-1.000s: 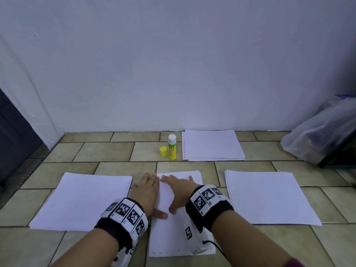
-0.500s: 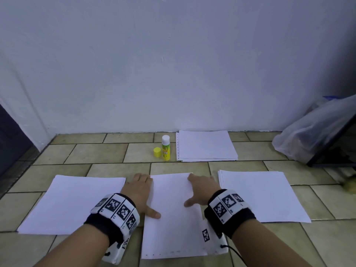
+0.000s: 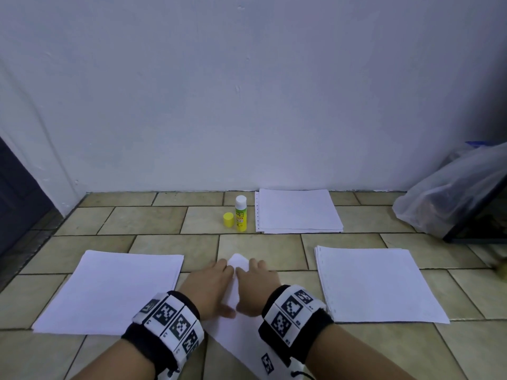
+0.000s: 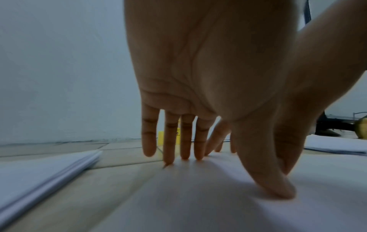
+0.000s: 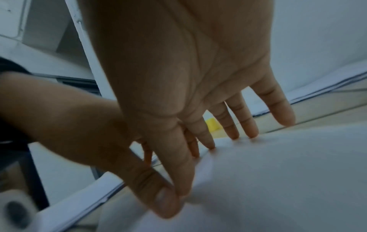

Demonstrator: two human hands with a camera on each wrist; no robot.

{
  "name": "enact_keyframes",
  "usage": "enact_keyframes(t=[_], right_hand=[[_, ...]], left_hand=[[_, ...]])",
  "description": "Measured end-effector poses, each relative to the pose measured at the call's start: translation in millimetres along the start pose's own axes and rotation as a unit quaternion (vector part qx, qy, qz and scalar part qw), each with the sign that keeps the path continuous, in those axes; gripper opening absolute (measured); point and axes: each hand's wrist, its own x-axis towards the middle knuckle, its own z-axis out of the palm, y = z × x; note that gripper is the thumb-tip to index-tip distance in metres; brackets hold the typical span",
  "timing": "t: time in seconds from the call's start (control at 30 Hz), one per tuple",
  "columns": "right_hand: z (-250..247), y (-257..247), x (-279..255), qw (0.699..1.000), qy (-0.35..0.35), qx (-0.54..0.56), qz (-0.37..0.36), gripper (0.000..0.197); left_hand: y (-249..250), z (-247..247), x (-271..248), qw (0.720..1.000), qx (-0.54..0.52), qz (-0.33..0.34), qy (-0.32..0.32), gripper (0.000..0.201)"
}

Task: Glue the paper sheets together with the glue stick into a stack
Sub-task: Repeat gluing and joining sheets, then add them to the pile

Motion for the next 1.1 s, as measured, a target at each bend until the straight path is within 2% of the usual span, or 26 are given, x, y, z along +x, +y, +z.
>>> enact_keyframes(t=[0.07, 0.2, 0.27, 0.37, 0.47, 0.6, 0.7, 0.73, 0.87, 1.0, 1.07, 1.1], right_hand=[[3, -9, -2, 1.0, -0.004, 0.005, -0.03, 0.068], [7, -15, 1, 0.996, -0.02, 0.041, -0.081, 0.086], [7, -13, 5, 0.994, -0.037, 0.047, -0.088, 0.091], [3, -7, 11, 0.992, -0.059, 0.044, -0.104, 0.092], [-1, 7, 15, 0.99, -0.063, 0.06, -0.112, 0.083], [2, 30, 9, 0.992, -0.056, 0.086, -0.08, 0.081], [2, 58, -1, 0.993, -0.064, 0.094, -0.034, 0.082], [1, 69, -4, 0.993, -0.067, 0.097, -0.018, 0.081], [2, 96, -15, 0.991, -0.076, 0.103, 0.033, 0.081], [2, 96, -15, 0.993, -0.068, 0.091, 0.043, 0.085], [2, 91, -13, 0.994, -0.052, 0.083, 0.039, 0.09], [3, 89, -12, 0.995, -0.042, 0.079, 0.037, 0.092]], left_hand=[[-2, 1, -1, 1.0, 0.012, -0.022, -0.007, 0.076], [-11, 15, 1, 0.998, -0.029, -0.037, -0.032, 0.107], [-15, 20, 2, 0.998, -0.022, -0.04, -0.049, 0.111], [-17, 23, 5, 0.998, -0.001, -0.051, -0.047, 0.115], [-16, 23, 8, 0.996, 0.003, -0.072, -0.058, 0.118], [-14, 19, 9, 0.993, 0.006, -0.079, -0.089, 0.126], [-16, 16, 7, 0.993, -0.019, -0.062, -0.097, 0.161], [-17, 16, 7, 0.993, -0.021, -0.059, -0.099, 0.165], [-17, 14, 6, 0.992, -0.025, -0.063, -0.107, 0.169], [-18, 11, 7, 0.991, -0.018, -0.061, -0.116, 0.17], [-18, 7, 6, 0.991, -0.009, -0.063, -0.115, 0.161], [-17, 6, 5, 0.992, -0.007, -0.066, -0.106, 0.146]])
